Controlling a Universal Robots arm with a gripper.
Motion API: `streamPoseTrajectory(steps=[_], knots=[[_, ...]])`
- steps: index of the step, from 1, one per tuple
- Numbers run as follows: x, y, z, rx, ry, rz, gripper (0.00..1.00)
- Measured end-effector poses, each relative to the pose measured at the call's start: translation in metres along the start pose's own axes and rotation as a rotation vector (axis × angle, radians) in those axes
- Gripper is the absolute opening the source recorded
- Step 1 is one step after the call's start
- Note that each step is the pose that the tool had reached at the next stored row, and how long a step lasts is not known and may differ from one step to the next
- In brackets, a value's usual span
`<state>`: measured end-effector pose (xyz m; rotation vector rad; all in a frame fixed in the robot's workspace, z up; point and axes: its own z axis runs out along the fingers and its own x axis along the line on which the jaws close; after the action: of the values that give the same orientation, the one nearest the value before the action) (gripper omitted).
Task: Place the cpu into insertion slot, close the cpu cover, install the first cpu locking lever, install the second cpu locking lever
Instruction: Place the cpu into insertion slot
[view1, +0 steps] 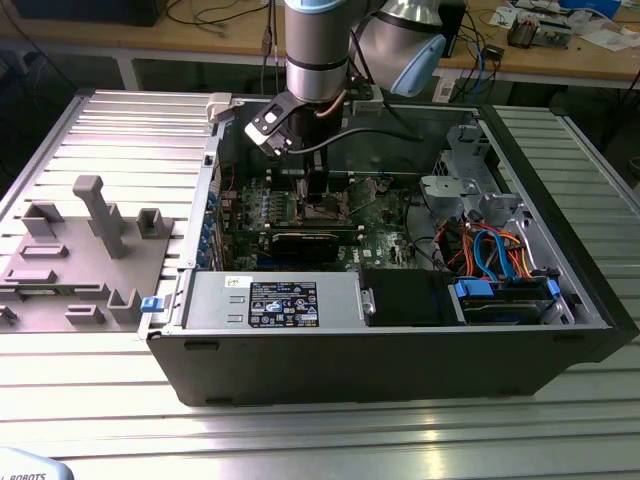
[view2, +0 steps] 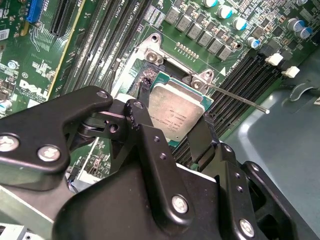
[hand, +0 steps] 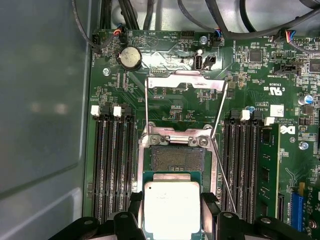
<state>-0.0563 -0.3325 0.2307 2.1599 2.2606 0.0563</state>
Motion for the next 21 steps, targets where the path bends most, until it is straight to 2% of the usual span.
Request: streamPoseTrajectory(steps=[21], knots=[[-0.0002,0.0009,0.0100,0.0000,-0.0001,0.000,0.55]])
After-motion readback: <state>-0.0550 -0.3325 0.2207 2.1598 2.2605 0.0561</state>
